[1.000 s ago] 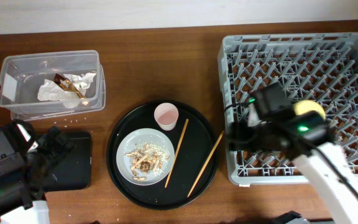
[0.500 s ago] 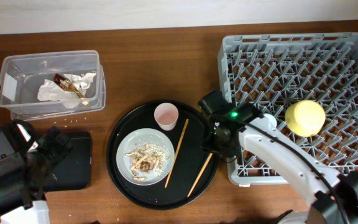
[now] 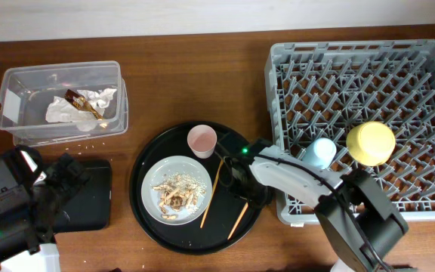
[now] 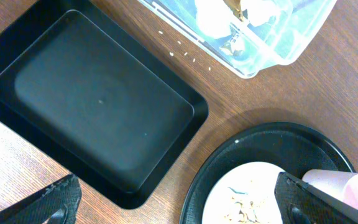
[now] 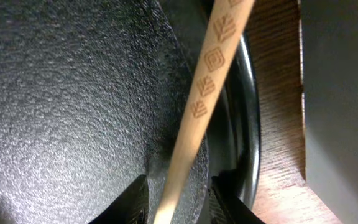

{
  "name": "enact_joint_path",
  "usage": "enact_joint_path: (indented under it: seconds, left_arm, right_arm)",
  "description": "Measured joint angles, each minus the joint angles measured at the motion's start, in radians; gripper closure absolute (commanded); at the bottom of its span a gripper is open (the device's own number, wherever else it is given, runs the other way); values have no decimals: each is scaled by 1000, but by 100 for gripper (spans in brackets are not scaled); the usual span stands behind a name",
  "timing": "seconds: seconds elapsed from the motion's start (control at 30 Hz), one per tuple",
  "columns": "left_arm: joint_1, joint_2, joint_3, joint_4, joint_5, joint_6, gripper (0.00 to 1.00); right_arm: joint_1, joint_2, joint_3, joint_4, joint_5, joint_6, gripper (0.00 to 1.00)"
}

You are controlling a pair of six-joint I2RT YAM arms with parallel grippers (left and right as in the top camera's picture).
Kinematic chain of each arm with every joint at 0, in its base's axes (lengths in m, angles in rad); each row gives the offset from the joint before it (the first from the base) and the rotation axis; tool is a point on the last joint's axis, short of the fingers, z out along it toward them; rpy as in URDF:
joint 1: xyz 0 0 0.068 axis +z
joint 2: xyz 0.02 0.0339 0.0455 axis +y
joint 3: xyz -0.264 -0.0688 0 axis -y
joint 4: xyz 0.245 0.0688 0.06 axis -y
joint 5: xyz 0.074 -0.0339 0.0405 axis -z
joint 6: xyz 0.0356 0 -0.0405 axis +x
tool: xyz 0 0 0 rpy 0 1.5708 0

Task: Sort waste into correct bins and load items into the dishwasher rack
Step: 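Reach the right gripper to a wooden chopstick on the tray and grasp it, then carry the chopstick to the rack's left edge and insert it upright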

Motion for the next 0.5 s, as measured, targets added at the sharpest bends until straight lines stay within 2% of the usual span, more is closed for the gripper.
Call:
enact_joint_path:
  seconds: [0.03,0.07,0.27,0.4,0.5]
  left_arm:
    - [0,0,0,0,0,0,1]
    - [0,0,0,0,0,0,1]
    - [0,0,0,0,0,0,1]
    - [0,0,0,0,0,0,1]
    - [0,0,0,0,0,0,1]
  right_arm:
    - [0,1,0,0,2,-2,92]
    - [0,1,0,-1,3,2,96]
    - [1,1,5,-3,2,3,96]
    - [-13,-27,92,-123,3,-95,96]
    - [-70,-130,212,-206,10,-203,96]
